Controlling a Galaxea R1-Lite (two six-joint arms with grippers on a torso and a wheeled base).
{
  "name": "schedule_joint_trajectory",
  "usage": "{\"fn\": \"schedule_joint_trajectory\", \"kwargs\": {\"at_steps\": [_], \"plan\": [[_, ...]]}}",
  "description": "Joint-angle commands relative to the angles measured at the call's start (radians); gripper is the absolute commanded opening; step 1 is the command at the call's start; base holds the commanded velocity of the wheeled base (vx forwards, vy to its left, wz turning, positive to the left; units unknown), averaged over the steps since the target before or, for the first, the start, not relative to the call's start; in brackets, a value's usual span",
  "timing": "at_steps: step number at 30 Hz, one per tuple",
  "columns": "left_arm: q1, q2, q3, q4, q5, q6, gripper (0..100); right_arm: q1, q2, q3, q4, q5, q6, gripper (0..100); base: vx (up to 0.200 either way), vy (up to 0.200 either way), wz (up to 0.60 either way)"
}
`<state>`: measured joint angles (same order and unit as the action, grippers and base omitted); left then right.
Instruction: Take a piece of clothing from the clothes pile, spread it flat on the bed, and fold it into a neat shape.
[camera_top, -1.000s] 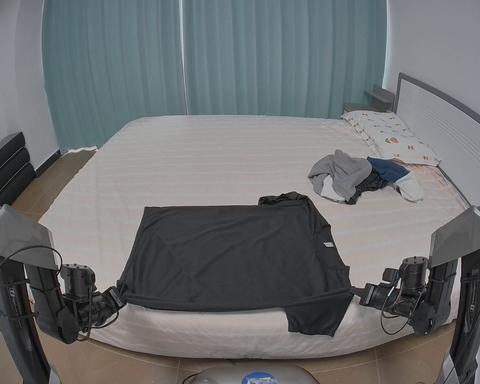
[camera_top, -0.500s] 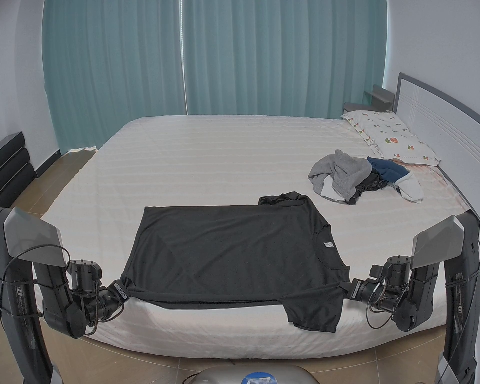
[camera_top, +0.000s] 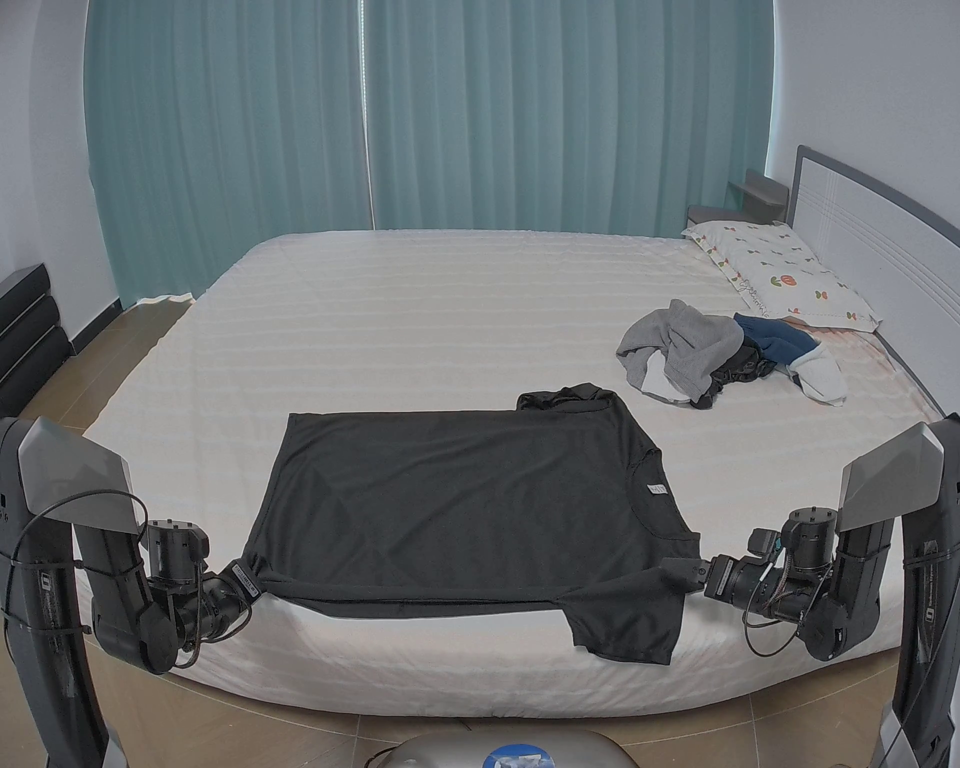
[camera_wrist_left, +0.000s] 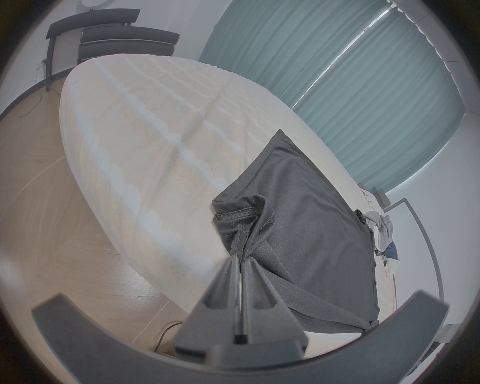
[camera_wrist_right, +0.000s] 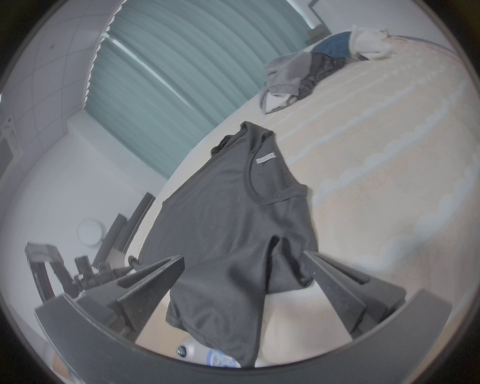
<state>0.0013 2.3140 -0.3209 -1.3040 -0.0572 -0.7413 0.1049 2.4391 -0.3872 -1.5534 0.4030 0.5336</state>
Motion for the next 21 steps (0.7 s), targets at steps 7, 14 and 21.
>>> {"fn": "schedule_joint_trajectory", "kwargs": {"at_steps": [7, 14, 21], "plan": [[0.0, 0.011, -0.003, 0.0, 0.0, 0.0, 0, 0.012, 0.047, 0.039, -0.014, 0.056, -0.188, 100, 0.0, 0.0, 0.0], [0.0, 0.013, -0.003, 0.0, 0.0, 0.0, 0, 0.025, 0.057, 0.037, -0.016, 0.094, -0.19, 100, 0.0, 0.0, 0.0], [0.0, 0.015, -0.001, -0.001, 0.0, -0.001, 0, -0.014, 0.003, 0.044, -0.016, 0.085, -0.196, 100, 0.0, 0.0, 0.0]]}}
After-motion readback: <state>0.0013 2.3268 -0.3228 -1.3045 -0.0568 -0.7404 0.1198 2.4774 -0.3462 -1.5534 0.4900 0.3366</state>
